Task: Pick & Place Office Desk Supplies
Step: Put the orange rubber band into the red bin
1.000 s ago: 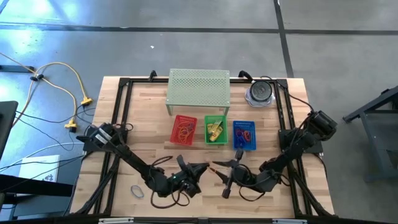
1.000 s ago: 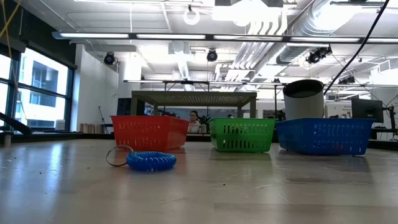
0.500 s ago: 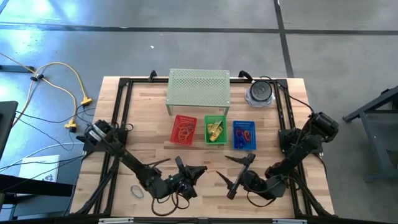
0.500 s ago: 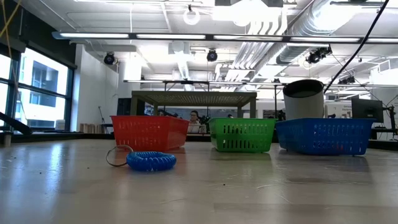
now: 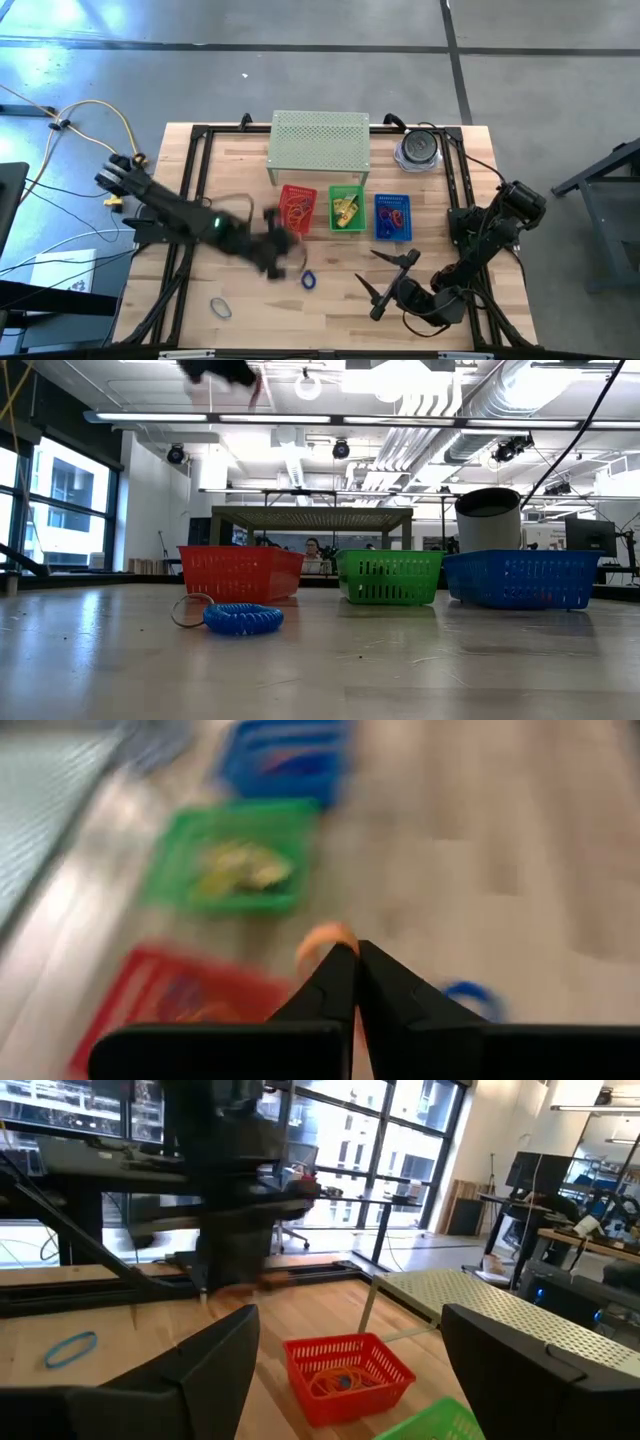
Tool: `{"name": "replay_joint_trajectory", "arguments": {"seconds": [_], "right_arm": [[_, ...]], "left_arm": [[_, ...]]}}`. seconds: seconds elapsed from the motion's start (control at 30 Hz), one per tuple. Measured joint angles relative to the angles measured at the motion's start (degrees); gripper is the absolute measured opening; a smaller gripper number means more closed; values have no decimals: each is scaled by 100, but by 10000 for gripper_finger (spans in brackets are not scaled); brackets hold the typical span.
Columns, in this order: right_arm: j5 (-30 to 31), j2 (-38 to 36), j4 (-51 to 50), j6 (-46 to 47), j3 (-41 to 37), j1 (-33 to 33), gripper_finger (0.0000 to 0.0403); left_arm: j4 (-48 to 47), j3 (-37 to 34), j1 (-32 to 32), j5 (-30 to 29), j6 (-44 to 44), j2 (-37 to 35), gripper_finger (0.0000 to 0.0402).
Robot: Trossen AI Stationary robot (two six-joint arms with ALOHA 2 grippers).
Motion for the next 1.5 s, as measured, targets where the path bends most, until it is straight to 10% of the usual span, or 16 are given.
{"name": "replay_joint_trajectory", "arguments": {"seconds": [0.37,1.13,1.5], "right_arm": [[-4,0,-15,66,0,-48,302],[-53,-2,-481,654,0,37,302],[-53,-2,-481,654,0,37,302]], "left_arm": [[-1050,-9,2070,1960,-407,283,0],[-1065,-52,3177,1903,435,1363,3],[-1052,-52,3109,1659,357,1355,131]]}}
